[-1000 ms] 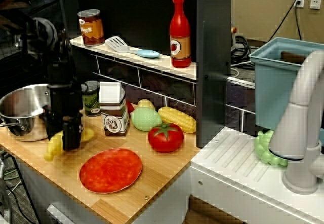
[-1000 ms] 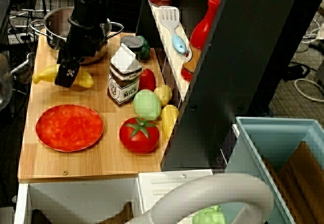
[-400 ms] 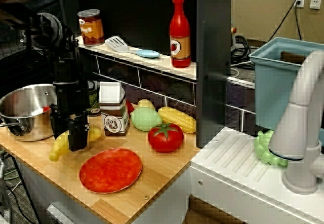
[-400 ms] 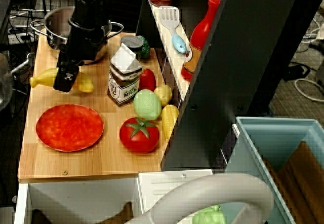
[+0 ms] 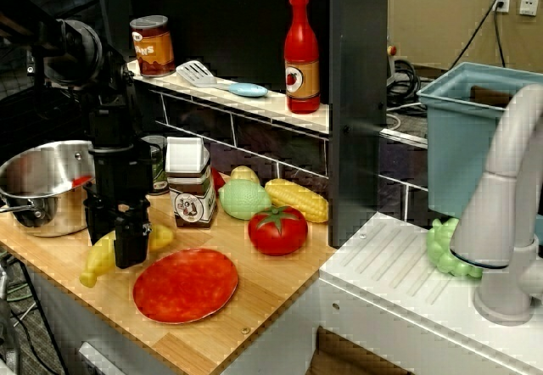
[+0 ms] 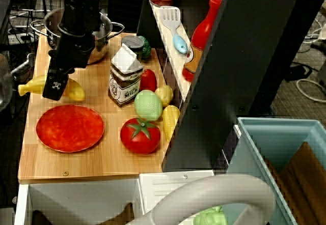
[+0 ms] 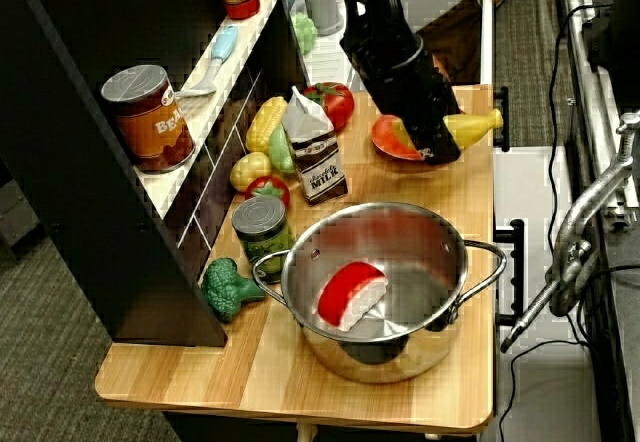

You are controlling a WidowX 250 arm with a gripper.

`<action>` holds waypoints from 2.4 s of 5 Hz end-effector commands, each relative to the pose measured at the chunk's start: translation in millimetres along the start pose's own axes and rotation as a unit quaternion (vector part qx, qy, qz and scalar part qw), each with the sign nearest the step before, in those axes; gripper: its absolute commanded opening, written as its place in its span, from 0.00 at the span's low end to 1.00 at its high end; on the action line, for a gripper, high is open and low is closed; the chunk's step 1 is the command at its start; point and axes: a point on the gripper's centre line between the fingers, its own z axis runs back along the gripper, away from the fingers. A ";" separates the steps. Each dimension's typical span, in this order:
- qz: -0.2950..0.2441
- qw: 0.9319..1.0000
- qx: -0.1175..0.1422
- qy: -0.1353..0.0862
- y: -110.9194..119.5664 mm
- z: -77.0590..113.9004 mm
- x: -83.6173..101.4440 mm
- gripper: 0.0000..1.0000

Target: Put banana on plate

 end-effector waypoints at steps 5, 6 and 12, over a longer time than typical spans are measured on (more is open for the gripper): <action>-0.012 0.999 0.035 0.004 -40.8 -11.8 13.2 0.00; -0.009 0.999 0.039 0.009 -47.9 -20.9 20.5 0.00; -0.004 0.999 0.043 0.014 -49.7 -28.1 25.0 1.00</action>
